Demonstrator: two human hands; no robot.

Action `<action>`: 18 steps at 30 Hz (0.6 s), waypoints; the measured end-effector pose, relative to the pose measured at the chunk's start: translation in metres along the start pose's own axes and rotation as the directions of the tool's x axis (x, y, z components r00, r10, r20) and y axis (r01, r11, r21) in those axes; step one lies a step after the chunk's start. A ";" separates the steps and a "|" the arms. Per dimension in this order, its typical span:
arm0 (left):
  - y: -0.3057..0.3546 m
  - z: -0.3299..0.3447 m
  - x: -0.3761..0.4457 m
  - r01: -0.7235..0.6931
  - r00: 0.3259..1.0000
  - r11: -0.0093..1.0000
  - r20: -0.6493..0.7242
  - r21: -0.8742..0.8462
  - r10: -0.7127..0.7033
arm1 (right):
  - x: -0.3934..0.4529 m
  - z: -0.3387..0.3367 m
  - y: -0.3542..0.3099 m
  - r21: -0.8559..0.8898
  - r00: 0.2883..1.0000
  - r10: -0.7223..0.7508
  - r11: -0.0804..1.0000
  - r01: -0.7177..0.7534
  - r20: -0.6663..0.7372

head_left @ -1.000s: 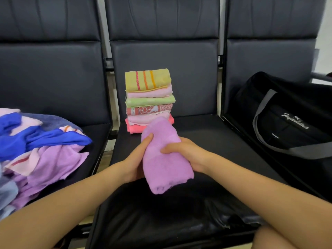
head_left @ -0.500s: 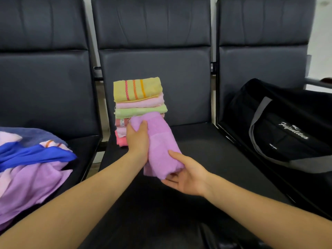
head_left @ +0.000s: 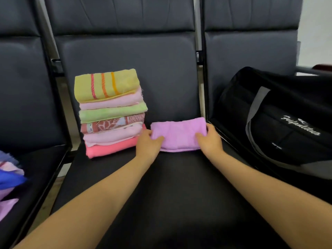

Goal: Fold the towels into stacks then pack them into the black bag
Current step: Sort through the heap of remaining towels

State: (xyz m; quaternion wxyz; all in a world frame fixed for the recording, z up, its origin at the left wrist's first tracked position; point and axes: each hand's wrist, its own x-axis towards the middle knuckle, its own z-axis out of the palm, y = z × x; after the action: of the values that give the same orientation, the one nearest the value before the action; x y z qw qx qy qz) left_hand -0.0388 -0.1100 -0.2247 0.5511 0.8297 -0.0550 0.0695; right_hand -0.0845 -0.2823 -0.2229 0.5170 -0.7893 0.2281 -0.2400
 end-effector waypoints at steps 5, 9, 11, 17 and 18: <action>-0.018 0.023 0.015 -0.146 0.981 0.985 -0.113 0.095 0.156 | 0.040 0.018 0.010 -0.050 0.981 -0.193 0.980 0.191 -0.034; -0.018 0.038 0.022 -0.117 0.962 0.968 -0.217 0.224 0.166 | 0.062 0.034 0.010 -0.097 0.982 -0.177 0.981 0.170 -0.070; -0.018 0.040 0.023 -0.105 0.964 0.969 -0.215 0.224 0.155 | 0.065 0.038 0.011 -0.131 0.980 -0.184 0.976 0.173 -0.073; -0.002 -0.003 0.004 0.042 0.994 0.994 0.104 -0.103 -0.031 | 0.043 0.009 0.008 0.084 0.999 -0.024 0.996 0.028 -0.048; 0.002 -0.015 -0.007 0.098 0.983 0.990 0.167 -0.097 -0.081 | 0.032 0.005 0.007 0.091 0.998 0.007 0.996 -0.002 -0.058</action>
State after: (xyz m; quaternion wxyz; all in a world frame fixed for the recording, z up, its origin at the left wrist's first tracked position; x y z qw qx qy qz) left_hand -0.0473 -0.0970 -0.2186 0.5902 0.8042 -0.0659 -0.0260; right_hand -0.0576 -0.3009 -0.2265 0.5460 -0.7573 0.2337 -0.2717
